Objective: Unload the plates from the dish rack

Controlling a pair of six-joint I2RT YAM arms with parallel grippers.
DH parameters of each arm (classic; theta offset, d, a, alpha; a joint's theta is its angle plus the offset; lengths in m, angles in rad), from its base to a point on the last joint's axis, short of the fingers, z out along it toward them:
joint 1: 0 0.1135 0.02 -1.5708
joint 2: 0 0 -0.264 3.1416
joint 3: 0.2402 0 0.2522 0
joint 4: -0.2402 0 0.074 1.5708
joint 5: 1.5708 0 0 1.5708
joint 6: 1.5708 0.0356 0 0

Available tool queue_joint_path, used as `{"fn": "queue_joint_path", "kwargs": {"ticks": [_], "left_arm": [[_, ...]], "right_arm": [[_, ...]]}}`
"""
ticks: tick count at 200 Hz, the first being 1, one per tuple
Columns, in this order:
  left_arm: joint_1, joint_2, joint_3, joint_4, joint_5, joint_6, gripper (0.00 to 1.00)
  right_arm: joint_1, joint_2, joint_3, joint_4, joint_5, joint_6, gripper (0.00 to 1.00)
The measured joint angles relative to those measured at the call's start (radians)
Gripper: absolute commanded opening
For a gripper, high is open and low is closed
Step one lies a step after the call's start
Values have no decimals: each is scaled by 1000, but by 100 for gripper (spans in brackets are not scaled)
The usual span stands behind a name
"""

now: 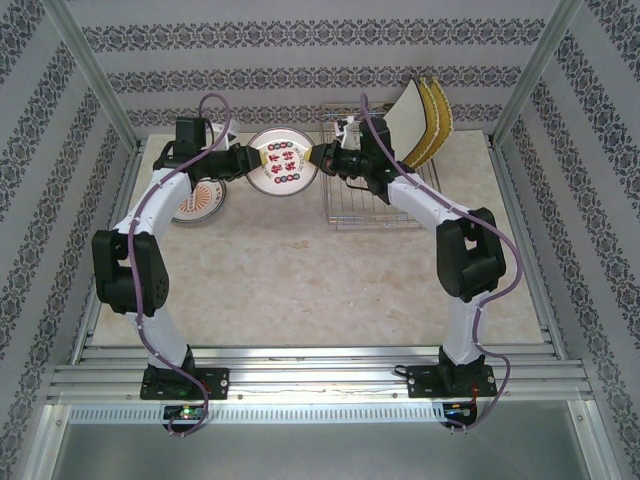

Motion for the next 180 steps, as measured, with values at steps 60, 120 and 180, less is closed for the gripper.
{"fn": "queue_joint_path", "kwargs": {"ticks": [60, 120, 180], "left_arm": [[-8, 10, 5, 25, -3, -35, 0], [125, -45, -118, 41, -134, -32, 0], [332, -159, -256, 49, -318, -35, 0]], "right_arm": [[5, 24, 63, -79, 10, -45, 98], [-29, 6, 260, -525, 274, -341, 98], [-55, 5, 412, -927, 734, -601, 98]]}}
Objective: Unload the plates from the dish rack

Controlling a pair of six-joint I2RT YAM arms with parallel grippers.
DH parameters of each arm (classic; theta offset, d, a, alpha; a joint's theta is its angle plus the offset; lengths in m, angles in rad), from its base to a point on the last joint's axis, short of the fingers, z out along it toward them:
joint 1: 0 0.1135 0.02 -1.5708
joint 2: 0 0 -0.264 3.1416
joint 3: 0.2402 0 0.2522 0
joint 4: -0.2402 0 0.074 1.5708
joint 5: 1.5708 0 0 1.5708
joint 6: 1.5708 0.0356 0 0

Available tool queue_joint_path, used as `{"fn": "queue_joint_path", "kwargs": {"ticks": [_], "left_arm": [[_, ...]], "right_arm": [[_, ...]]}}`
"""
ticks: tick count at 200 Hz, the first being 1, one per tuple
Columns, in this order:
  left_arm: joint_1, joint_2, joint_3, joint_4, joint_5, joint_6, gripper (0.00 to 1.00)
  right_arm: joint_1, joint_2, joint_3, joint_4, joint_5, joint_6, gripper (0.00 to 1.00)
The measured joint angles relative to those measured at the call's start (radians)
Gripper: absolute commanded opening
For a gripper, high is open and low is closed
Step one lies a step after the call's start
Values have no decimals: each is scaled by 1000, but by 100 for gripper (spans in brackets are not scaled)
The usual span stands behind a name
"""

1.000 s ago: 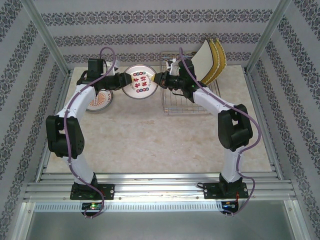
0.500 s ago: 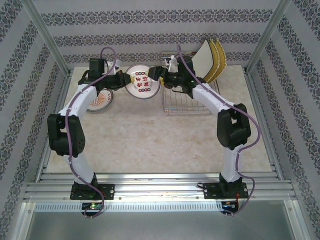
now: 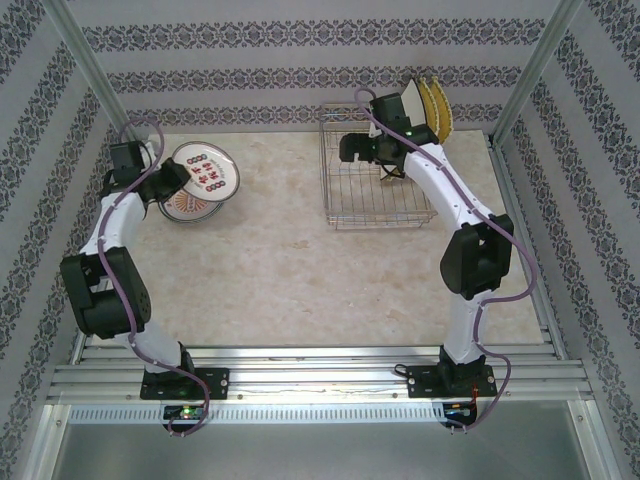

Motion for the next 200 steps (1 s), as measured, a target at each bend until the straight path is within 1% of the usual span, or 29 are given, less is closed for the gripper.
{"fn": "queue_joint_path", "kwargs": {"ticks": [19, 43, 103, 153, 169, 181, 192, 200], "left_arm": [[14, -2, -19, 11, -36, 1, 0], [27, 0, -39, 18, -63, 4, 0], [87, 90, -40, 84, -80, 3, 0], [92, 157, -61, 141, -66, -16, 0], [92, 175, -68, 177, -55, -27, 9], [93, 182, -80, 203, -50, -37, 12], [93, 182, -87, 216, -49, -41, 19], [93, 182, -89, 217, -50, -38, 20]], "right_arm": [[0, 0, 32, -69, 74, -40, 98], [0, 0, 51, -106, 116, -70, 98], [0, 3, 51, -141, 124, -90, 98], [0, 19, 66, -149, 124, -90, 98], [0, 26, 70, -154, 124, -96, 98], [0, 31, 75, -158, 124, -101, 98], [0, 36, 79, -163, 124, -106, 98], [0, 39, 82, -165, 124, -108, 98]]}}
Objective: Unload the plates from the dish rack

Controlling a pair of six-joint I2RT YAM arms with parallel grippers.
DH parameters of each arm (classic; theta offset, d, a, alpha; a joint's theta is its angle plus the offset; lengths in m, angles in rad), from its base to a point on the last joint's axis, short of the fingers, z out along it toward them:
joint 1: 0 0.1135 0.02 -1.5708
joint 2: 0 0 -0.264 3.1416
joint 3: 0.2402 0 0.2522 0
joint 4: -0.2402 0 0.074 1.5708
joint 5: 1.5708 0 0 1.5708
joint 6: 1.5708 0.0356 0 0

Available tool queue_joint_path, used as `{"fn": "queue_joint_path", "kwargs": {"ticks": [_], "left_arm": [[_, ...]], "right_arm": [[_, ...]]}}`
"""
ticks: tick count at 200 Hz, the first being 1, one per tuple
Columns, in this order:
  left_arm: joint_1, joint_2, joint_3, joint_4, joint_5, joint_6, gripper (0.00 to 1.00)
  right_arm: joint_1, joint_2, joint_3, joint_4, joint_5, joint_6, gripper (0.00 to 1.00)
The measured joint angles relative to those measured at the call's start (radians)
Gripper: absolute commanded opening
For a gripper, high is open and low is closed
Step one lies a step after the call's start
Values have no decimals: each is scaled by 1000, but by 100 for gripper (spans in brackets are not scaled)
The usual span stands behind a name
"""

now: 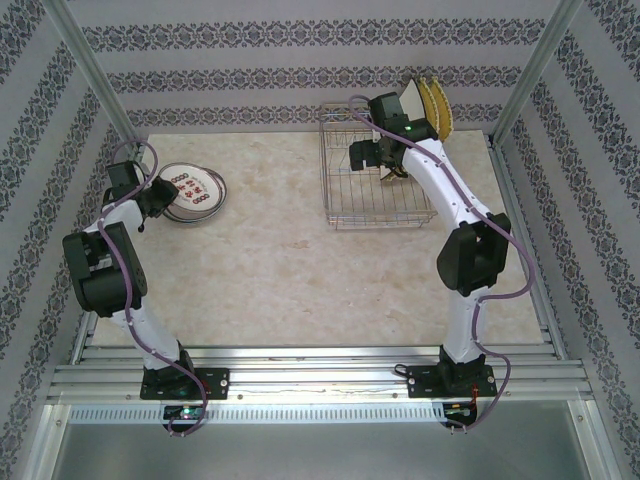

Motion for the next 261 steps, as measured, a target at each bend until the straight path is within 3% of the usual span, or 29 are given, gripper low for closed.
{"fn": "queue_joint_path", "kwargs": {"ticks": [75, 94, 225, 261], "left_arm": [[0, 29, 1, -50, -57, 62, 33], [-1, 35, 13, -94, -88, 93, 42], [-100, 79, 153, -327, -425, 274, 48], [-141, 58, 215, -425, -533, 328, 68]], "right_arm": [[0, 14, 52, -16, 0, -7, 98], [0, 14, 58, -19, 0, -7, 98], [0, 38, 116, -37, 9, -27, 98], [0, 47, 138, -28, 48, -31, 98]]}}
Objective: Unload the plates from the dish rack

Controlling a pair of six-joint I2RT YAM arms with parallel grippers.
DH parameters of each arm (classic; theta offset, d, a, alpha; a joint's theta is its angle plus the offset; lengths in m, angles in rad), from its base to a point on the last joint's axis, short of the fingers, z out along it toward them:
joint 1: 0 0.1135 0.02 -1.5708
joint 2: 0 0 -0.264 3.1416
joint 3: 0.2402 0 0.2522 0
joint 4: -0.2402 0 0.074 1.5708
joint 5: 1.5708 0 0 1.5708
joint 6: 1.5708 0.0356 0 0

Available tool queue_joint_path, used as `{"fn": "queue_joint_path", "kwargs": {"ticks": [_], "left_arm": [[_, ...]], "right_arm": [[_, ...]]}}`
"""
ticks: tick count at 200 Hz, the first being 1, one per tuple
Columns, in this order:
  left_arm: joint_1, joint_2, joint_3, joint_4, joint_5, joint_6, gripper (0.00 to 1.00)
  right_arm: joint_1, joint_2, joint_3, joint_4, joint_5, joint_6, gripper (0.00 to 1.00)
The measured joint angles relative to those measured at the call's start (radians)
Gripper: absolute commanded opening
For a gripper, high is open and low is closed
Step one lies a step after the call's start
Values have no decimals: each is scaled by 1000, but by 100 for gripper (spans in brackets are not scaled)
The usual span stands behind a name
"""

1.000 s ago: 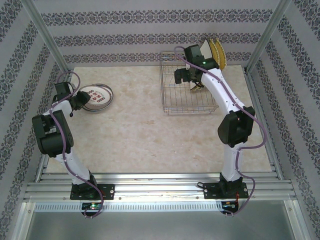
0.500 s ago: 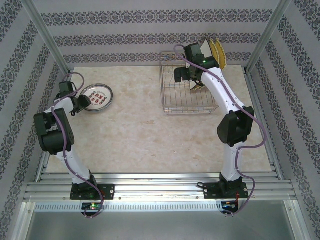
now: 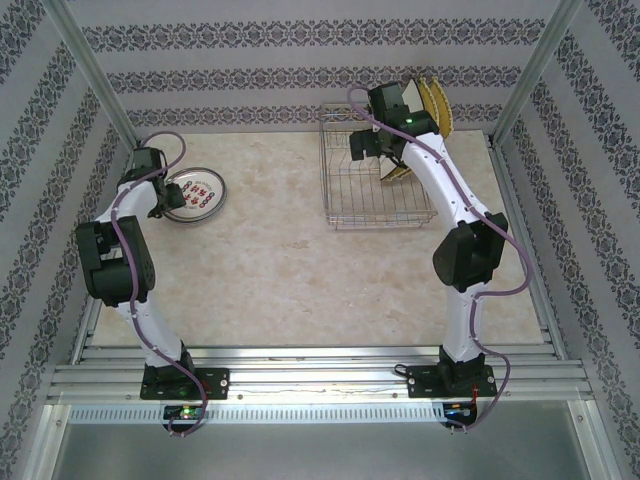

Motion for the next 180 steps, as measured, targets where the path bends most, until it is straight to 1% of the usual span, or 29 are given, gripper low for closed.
{"fn": "queue_joint_path", "kwargs": {"ticks": [15, 25, 28, 47, 73, 107, 134, 180], "left_arm": [[-26, -19, 36, -47, -35, 27, 83], [-47, -35, 66, -81, -54, 43, 98], [-52, -39, 74, -89, -58, 47, 100], [-100, -61, 143, -154, -76, 71, 100], [-174, -64, 246, -243, -68, 90, 100], [-253, -8, 413, -386, -35, 107, 100], [-290, 69, 511, -460, -18, 114, 100], [-312, 158, 573, -537, 4, 114, 100]], "right_arm": [[0, 18, 34, 3, 18, -3, 98], [-7, 32, 56, 5, 32, -4, 98], [-7, 35, 61, 7, 35, -5, 98], [-19, 58, 94, 11, 61, -13, 98], [-51, 88, 132, 19, 111, -23, 98], [-86, 121, 150, 52, 170, -28, 98], [-105, 146, 175, 61, 195, -27, 98], [-135, 206, 244, 74, 196, -24, 98]]}}
